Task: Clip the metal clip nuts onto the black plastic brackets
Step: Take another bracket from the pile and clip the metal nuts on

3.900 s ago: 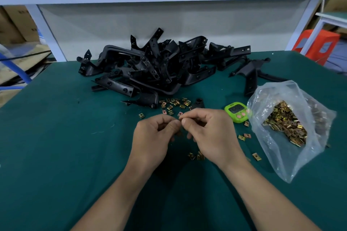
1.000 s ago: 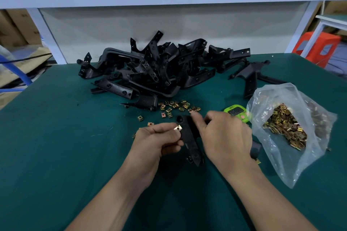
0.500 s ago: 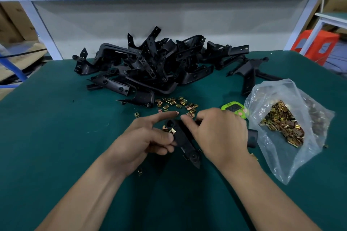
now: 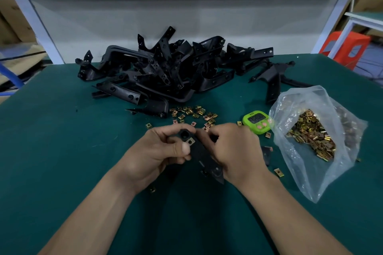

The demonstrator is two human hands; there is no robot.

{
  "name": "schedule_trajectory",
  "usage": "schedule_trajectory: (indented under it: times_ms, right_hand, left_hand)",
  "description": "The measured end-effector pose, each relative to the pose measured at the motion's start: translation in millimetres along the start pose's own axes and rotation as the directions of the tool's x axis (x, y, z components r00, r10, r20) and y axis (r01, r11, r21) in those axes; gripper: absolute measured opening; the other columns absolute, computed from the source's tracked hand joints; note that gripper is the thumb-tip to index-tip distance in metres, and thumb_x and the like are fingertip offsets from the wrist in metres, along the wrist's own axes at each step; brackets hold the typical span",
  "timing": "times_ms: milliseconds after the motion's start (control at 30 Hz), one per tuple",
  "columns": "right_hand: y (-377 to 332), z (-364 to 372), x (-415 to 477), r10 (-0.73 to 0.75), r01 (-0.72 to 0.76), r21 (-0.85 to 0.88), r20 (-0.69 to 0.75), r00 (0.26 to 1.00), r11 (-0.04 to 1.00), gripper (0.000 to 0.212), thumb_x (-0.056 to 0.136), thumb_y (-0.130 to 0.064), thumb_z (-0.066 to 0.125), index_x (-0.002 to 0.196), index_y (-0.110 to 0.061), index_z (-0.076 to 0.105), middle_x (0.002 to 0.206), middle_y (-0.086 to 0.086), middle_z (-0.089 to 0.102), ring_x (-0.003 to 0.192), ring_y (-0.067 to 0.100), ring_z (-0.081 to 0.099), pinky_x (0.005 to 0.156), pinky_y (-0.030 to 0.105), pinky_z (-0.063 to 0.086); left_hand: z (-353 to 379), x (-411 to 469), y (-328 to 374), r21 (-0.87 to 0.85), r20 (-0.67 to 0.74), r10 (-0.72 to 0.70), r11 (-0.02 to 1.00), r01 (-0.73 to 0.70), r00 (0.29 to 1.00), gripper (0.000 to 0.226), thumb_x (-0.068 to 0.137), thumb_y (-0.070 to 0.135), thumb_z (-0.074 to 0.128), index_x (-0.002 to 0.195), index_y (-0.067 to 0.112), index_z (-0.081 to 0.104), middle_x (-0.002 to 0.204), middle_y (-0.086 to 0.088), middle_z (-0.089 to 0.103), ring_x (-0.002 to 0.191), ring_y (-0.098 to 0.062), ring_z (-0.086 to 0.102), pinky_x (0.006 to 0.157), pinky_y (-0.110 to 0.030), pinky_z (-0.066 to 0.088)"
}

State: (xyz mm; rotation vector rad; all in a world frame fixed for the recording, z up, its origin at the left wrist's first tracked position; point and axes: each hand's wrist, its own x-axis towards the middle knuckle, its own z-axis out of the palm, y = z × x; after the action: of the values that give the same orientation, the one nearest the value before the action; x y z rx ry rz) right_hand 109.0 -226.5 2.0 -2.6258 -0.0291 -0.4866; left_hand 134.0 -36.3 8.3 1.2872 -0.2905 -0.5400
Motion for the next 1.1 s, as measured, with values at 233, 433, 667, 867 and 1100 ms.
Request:
schedule_trajectory:
  times_ms: [233,433,667,867,1100]
  right_hand:
    - [4,4,-1,-0.021,0.005,0.108,0.155,0.988,0.994,0.065,0.088,-0.073,0.036,0.067,-0.016,0.060,0.052,0.001,0.054,0.051,0.019,0.055,0.048,0.035,0.040]
    - [9,2,3,0.106,-0.102,-0.089,0.042,0.994,0.991,0.074,0.094,-0.078,0.027,0.063,-0.016,0.053,0.055,0.001,0.055,0.059,0.033,0.058,0.057,0.037,0.049]
    - [27,-1,8,0.354,-0.360,-0.090,-0.077,0.932,0.928,0.077,0.093,-0.080,0.025,0.062,-0.018,0.058,0.060,0.004,0.056,0.064,0.035,0.053,0.060,0.036,0.040]
    - [29,2,9,0.375,-0.379,-0.072,-0.059,0.925,0.923,0.077,0.092,-0.081,0.026,0.062,-0.018,0.059,0.061,0.004,0.056,0.064,0.033,0.053,0.058,0.035,0.037]
    - [26,2,7,0.365,-0.365,-0.087,-0.016,0.931,0.927,0.075,0.094,-0.080,0.026,0.064,-0.018,0.057,0.063,0.005,0.060,0.062,0.032,0.053,0.059,0.035,0.037]
  left_hand:
    - [0,-2,-6,0.082,-0.008,0.125,0.989,-0.124,0.992,0.057,0.050,0.054,0.097,0.094,0.020,0.082,0.069,-0.003,0.069,0.060,-0.012,0.062,0.060,-0.018,0.050]
    - [0,3,-9,0.041,-0.080,0.151,0.988,-0.148,0.985,0.053,0.058,0.039,0.098,0.106,0.024,0.081,0.066,0.000,0.065,0.067,-0.012,0.063,0.067,-0.019,0.053]
    - [13,0,-17,0.694,-0.174,0.246,0.717,-0.058,0.954,0.031,0.078,0.012,0.082,0.087,0.042,0.079,0.074,0.012,0.075,0.066,-0.002,0.066,0.066,-0.013,0.049]
    - [33,-6,-23,0.929,0.012,0.096,0.367,-0.047,0.995,0.035,0.070,0.054,0.075,0.105,0.052,0.070,0.090,0.022,0.062,0.085,0.003,0.058,0.075,-0.019,0.049]
    - [29,-4,-27,0.899,-0.061,0.201,0.437,-0.033,0.978,0.018,0.095,0.023,0.070,0.093,0.039,0.077,0.092,0.021,0.063,0.093,0.006,0.057,0.077,-0.003,0.038]
